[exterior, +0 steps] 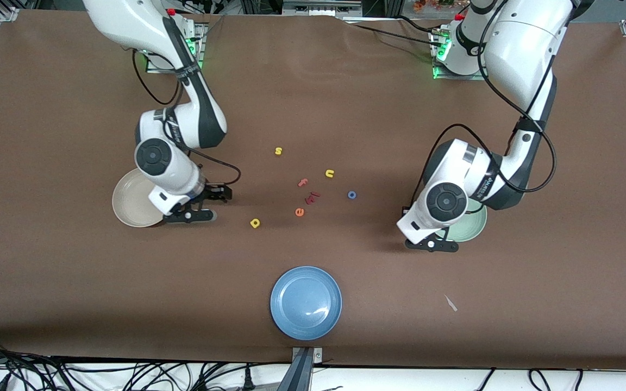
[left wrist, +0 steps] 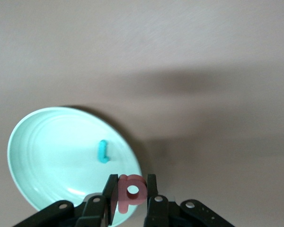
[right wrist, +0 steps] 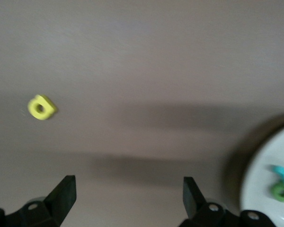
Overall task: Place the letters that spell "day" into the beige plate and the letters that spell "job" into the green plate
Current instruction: 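Release the teal letter while the left gripper drops pink onto the green plate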
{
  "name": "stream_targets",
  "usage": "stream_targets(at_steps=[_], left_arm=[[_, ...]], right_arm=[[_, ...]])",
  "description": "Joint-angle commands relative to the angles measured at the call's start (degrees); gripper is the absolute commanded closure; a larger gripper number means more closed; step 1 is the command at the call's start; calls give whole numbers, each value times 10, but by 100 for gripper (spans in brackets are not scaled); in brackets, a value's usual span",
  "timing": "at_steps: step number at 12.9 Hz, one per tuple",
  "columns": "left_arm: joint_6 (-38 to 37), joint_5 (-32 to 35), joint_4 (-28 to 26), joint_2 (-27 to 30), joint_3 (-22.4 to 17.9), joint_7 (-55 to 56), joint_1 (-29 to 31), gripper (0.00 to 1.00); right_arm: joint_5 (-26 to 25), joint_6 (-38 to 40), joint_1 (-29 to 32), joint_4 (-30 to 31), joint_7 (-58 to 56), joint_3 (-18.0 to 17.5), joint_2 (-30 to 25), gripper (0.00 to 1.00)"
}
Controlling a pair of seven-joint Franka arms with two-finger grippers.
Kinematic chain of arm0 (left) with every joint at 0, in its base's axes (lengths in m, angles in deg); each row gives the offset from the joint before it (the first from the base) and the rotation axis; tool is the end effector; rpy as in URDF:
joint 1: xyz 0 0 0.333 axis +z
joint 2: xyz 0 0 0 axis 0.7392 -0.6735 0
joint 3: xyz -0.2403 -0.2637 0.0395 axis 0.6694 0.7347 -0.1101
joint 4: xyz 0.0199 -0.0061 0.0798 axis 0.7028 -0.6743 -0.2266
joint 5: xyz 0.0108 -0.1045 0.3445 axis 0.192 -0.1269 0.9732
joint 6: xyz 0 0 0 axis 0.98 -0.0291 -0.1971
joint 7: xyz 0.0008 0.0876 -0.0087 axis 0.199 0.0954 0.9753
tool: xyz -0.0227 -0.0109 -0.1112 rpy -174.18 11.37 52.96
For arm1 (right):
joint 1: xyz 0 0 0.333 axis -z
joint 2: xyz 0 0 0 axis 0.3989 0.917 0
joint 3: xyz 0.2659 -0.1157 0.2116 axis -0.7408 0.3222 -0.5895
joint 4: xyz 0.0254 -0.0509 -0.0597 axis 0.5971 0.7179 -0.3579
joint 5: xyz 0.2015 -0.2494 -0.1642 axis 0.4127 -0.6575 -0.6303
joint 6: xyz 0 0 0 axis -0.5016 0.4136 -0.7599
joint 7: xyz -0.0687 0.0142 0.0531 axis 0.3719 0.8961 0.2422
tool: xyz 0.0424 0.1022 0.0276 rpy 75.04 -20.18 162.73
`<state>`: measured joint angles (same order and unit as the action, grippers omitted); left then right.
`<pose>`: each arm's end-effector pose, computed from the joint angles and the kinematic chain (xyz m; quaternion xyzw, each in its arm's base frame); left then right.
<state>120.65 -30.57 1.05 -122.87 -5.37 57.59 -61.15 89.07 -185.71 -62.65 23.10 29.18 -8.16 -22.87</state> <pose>0.6460 -0.2164 0.3004 -0.9894 0.0327 0.1132 0.0852 0.5875 0.2564 0.2991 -0.9997 -0.0147 0.0194 0.0078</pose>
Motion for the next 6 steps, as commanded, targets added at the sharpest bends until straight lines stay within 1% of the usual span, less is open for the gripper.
stream_targets(at_steps=[1, 3, 4, 5, 6], left_arm=[[24, 17, -84, 43, 4, -8, 28, 85], [80, 33, -142, 56, 4, -9, 46, 82], [116, 33, -175, 63, 4, -10, 51, 78], [130, 33, -189, 69, 4, -10, 57, 59], [130, 33, -188, 70, 4, -11, 57, 26]], right_arm=[[18, 15, 5, -77, 59, -19, 54, 0], [18, 21, 5, -111, 82, -32, 79, 0], [18, 21, 5, -123, 83, -35, 89, 0], [18, 23, 5, -137, 82, -35, 101, 0], [16, 31, 6, -151, 81, -41, 113, 0]])
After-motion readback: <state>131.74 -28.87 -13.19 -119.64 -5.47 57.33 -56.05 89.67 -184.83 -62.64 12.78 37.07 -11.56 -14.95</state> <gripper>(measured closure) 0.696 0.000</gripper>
